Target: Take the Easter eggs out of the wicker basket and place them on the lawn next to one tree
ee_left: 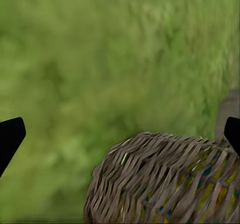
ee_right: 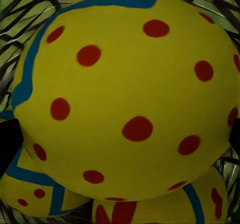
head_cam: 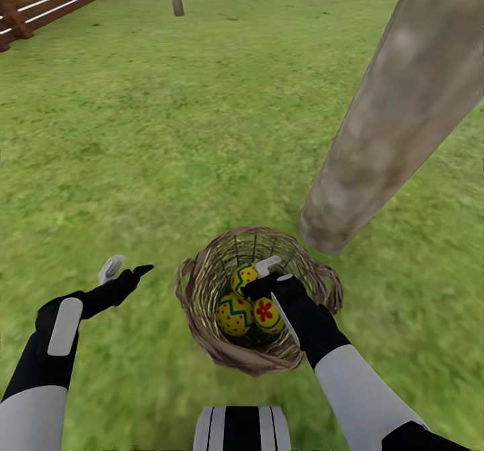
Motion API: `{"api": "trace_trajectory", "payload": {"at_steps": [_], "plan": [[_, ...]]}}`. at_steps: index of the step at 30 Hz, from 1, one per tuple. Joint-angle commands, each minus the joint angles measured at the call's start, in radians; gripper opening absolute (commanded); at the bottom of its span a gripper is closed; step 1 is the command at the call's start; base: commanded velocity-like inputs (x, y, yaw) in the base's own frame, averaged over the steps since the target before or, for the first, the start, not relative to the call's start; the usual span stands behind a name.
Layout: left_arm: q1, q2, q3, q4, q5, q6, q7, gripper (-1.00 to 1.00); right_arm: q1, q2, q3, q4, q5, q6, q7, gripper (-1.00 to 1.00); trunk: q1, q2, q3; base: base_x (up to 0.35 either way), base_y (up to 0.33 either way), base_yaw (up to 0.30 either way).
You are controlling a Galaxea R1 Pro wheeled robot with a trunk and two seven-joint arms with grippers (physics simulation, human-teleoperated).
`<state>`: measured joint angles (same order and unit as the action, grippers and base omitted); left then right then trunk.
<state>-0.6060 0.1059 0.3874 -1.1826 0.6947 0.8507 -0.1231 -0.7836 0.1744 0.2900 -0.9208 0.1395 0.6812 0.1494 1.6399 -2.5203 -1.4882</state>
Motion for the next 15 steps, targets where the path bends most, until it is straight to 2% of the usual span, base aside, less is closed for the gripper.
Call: {"api": "trace_trajectory", "payload": {"at_steps": [1,2,3,4,12,15], "plan": [[-0.001,0.0,0.002,0.0,0.002,0.005,-0.007,1.0,0.0,0.0,0.0,-0.001,0.012,0.004,0.007,-1.0,0.0,0.0,-0.001,-0.018,-0.001,0.0],[0.0,0.002,0.003,0.002,0.061,0.005,-0.006,1.0,0.0,0.0,0.0,-0.001,0.012,0.004,0.007,-1.0,0.0,0.0,-0.001,-0.003,0.0,0.0],[0.001,0.003,0.003,0.002,0.091,0.005,-0.006,1.0,0.0,0.0,0.0,-0.001,0.012,0.004,0.007,-1.0,0.0,0.0,-0.001,0.0,0.0,0.0],[0.001,0.003,0.004,0.002,0.102,0.005,-0.006,1.0,0.0,0.0,0.0,-0.001,0.011,0.004,0.007,-1.0,0.0,0.0,-0.001,0.0,0.0,0.0],[0.002,0.002,-0.002,0.005,0.105,0.004,-0.006,1.0,0.0,0.0,-0.003,-0.001,0.01,0.004,0.007,-1.0,0.0,0.0,-0.001,0.0,0.0,0.0],[0.002,0.001,-0.003,0.003,0.105,0.004,-0.006,1.0,0.0,0.0,-0.003,-0.001,0.011,0.004,0.007,-1.0,-0.002,0.0,0.011,0.0,0.0,0.0]]}}
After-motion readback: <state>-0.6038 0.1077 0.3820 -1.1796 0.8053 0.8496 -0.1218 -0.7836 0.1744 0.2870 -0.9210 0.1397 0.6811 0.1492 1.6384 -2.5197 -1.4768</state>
